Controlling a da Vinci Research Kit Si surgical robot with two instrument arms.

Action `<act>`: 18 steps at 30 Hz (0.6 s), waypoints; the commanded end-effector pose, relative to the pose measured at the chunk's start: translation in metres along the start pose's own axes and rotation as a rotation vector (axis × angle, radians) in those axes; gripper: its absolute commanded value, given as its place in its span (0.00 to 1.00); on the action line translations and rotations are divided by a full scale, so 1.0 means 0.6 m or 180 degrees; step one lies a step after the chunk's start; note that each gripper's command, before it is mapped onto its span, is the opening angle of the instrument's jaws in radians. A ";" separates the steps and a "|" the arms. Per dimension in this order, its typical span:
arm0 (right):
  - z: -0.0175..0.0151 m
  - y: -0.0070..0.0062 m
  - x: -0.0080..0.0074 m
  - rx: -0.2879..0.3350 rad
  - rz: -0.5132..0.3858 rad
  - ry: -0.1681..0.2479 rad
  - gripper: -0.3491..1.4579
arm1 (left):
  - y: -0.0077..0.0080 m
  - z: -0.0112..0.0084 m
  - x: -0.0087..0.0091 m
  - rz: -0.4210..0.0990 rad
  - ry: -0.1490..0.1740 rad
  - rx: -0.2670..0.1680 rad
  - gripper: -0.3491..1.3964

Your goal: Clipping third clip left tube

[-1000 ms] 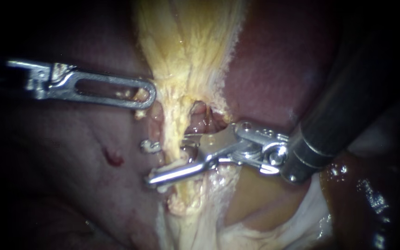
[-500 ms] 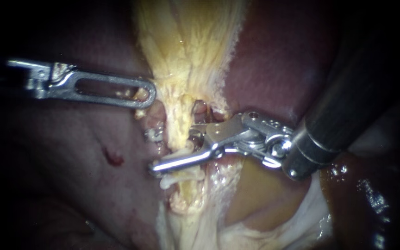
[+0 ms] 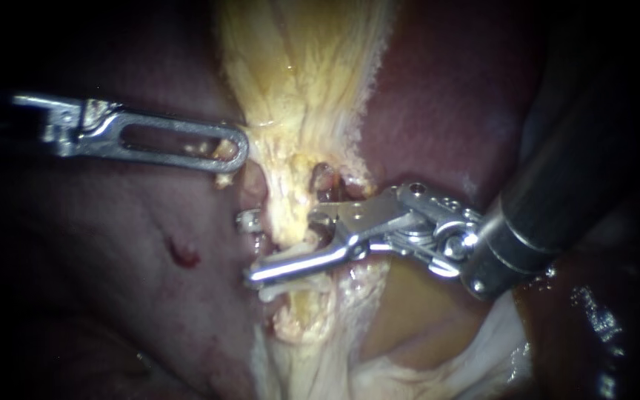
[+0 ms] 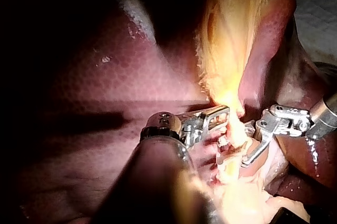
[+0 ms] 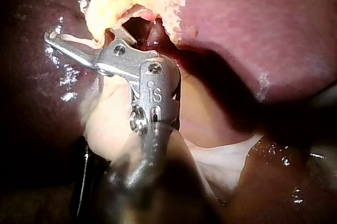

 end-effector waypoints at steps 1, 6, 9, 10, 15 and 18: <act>0.0002 -0.0004 0.0002 0.0027 0.0007 0.0006 0.47 | 0.0000 0.0000 0.0000 0.0000 0.0001 0.0001 0.00; 0.0008 -0.0023 0.0009 0.0179 0.0065 0.0090 0.47 | 0.0002 0.0001 0.0000 0.0000 0.0001 0.0001 0.00; 0.0011 -0.0026 0.0013 0.0254 0.0093 0.0151 0.47 | 0.0002 0.0001 -0.0001 0.0000 0.0002 0.0002 0.00; 0.0011 -0.0026 0.0013 0.0261 0.0092 0.0151 0.47 | 0.0002 0.0001 -0.0001 0.0000 0.0002 0.0002 0.00; 0.0011 -0.0024 0.0012 0.0278 0.0101 0.0178 0.47 | 0.0003 0.0000 -0.0001 0.0000 0.0002 0.0002 0.00; 0.0011 -0.0023 0.0012 0.0283 0.0101 0.0178 0.46 | 0.0003 0.0001 -0.0001 0.0000 0.0002 0.0002 0.00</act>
